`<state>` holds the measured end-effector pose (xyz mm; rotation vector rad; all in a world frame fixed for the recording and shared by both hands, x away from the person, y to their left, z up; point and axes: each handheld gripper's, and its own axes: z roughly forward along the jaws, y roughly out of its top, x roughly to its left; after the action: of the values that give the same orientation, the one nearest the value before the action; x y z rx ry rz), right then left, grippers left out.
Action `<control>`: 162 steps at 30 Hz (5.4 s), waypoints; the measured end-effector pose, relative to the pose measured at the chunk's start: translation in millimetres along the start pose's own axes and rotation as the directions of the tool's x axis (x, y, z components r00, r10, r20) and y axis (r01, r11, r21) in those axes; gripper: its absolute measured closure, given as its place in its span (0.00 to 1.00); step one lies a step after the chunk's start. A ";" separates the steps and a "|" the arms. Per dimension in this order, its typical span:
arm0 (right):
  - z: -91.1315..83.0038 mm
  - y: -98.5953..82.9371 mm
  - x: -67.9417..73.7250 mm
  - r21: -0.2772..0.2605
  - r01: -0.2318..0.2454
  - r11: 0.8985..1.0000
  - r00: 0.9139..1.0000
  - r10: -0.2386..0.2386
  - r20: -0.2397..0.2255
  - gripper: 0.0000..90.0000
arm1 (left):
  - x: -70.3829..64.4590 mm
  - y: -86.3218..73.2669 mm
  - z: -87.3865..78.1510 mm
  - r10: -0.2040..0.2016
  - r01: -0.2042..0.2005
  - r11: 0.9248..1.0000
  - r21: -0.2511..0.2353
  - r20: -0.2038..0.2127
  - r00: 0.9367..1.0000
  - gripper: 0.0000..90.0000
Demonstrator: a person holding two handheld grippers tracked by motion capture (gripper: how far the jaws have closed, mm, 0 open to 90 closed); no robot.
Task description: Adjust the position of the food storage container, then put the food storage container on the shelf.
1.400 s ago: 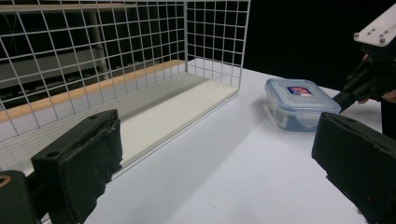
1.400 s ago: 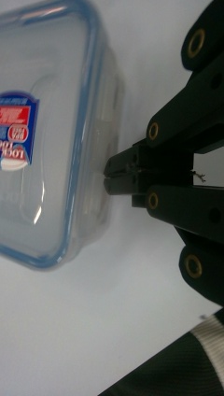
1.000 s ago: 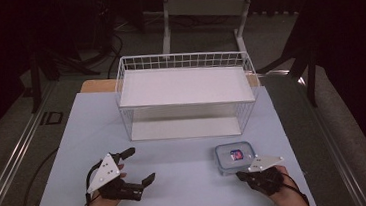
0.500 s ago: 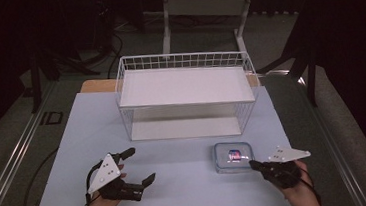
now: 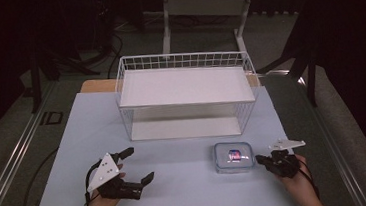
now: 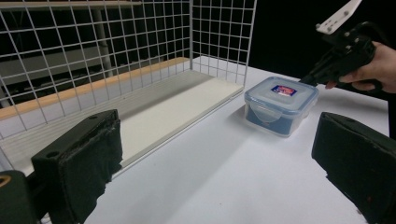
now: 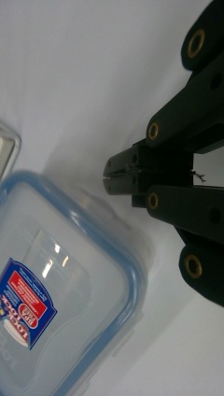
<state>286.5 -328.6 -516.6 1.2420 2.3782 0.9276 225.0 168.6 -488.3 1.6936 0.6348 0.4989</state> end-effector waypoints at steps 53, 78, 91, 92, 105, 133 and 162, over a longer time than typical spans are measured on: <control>66.6 68.6 85.5 0.045 0.171 0.984 0.971 -0.161 -0.175 1.00 | -1.6 -1.8 0.6 0.000 0.000 1.000 0.016 0.017 1.000 0.03; 60.7 76.6 98.6 -0.018 0.198 0.980 0.965 -0.198 -0.170 0.75 | 0.9 -3.5 2.7 -0.021 0.021 0.999 0.028 0.018 1.000 0.03; 0.9 69.9 96.0 -0.227 0.089 0.970 0.975 -0.131 -0.178 0.15 | -5.2 5.4 9.6 -0.019 0.012 0.995 0.104 0.065 0.998 0.03; -1.8 70.0 96.5 -0.239 0.088 0.967 0.972 -0.136 -0.192 0.14 | -5.7 7.0 10.1 -0.028 0.021 0.994 0.109 0.069 0.997 0.03; 0.5 91.0 105.9 -0.279 0.145 0.949 0.965 -0.198 -0.172 0.21 | 7.7 34.6 24.9 -0.181 0.161 0.960 0.228 0.074 0.981 0.01; 83.3 98.0 91.8 0.166 -0.366 0.916 0.803 0.401 -0.441 0.26 | 38.5 -17.3 100.0 -0.646 0.586 0.654 0.478 -0.049 0.761 0.01; 83.8 88.9 105.8 0.234 -0.471 0.851 0.762 0.526 -0.377 0.42 | 23.4 -11.7 105.6 -0.635 0.589 0.625 0.513 -0.106 0.765 0.39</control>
<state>324.5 -171.5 -516.9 1.9686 2.4916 1.3466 308.1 107.1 -522.1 1.8304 1.3168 -0.2808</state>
